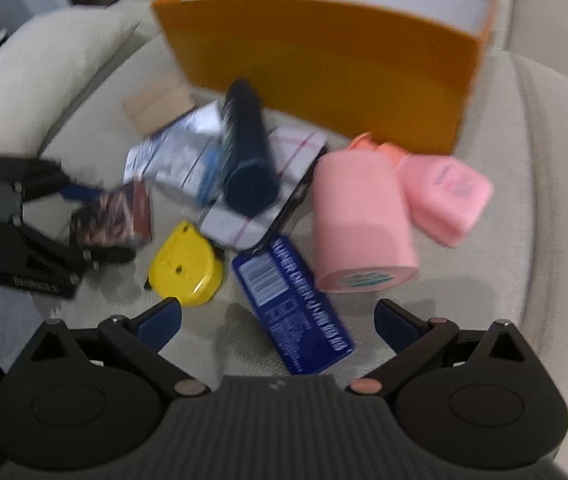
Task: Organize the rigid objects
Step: 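Grasp the picture card with the left tool while the right tool grasps the blue SUPER DEER packet, then carry the card with the left tool into the orange box while the right tool carries the blue packet in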
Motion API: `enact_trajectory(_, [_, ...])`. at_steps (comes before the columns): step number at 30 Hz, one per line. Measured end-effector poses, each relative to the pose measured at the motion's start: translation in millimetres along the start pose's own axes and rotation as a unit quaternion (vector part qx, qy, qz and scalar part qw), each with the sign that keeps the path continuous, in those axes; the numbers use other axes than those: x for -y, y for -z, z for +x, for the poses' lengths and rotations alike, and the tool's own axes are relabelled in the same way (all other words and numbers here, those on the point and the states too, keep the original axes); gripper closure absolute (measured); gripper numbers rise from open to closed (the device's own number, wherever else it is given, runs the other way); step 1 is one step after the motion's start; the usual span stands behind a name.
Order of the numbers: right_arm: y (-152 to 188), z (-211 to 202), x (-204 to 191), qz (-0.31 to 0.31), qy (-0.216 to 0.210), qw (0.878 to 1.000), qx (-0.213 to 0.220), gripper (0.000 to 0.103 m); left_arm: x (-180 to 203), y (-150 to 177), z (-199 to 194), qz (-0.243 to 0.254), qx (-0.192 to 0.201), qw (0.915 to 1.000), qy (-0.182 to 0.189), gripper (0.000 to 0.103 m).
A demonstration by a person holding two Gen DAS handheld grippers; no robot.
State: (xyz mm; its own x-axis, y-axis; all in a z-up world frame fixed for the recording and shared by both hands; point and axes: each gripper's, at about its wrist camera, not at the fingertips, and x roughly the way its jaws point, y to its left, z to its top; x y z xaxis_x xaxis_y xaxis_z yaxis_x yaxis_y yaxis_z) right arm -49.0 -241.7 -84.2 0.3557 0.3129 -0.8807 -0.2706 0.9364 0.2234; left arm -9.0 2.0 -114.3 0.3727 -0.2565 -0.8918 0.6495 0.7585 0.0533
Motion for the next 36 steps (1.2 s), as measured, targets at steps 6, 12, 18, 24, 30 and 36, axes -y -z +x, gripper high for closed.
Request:
enact_trajectory(6, [-2.6,22.6,-13.3,-0.067,0.015,0.998,-0.012,0.001,-8.3,-5.3,1.2,-0.040,-0.013,0.9990,-0.014,0.026])
enact_trajectory(12, [-4.5,41.4,-18.8,-0.102,0.027,0.994,-0.008,0.007,-5.2,-3.5,-0.2,-0.028,-0.010,0.9992,-0.026,0.025])
enact_trajectory(18, [-6.6,28.4,-14.1,-0.086,0.034,0.996,0.011,0.056,-5.9,-4.1,0.1,-0.030,-0.008,0.9991,-0.028,0.026])
enact_trajectory(24, [3.0,25.2,-22.8,-0.093,0.043,0.995,0.015,0.056,-1.5,-3.2,-2.7,-0.031,-0.006,0.9988,-0.038,0.029])
enact_trajectory(30, [3.3,15.5,-19.8,-0.050,0.026,0.998,0.020,0.056,-5.1,0.3,-10.7,-0.056,-0.008,0.9983,-0.016,0.033])
enact_trajectory(36, [13.5,-3.6,-2.0,0.028,-0.030,0.998,0.042,0.056,-14.1,8.1,-17.9,-0.075,-0.007,0.9971,-0.004,0.034])
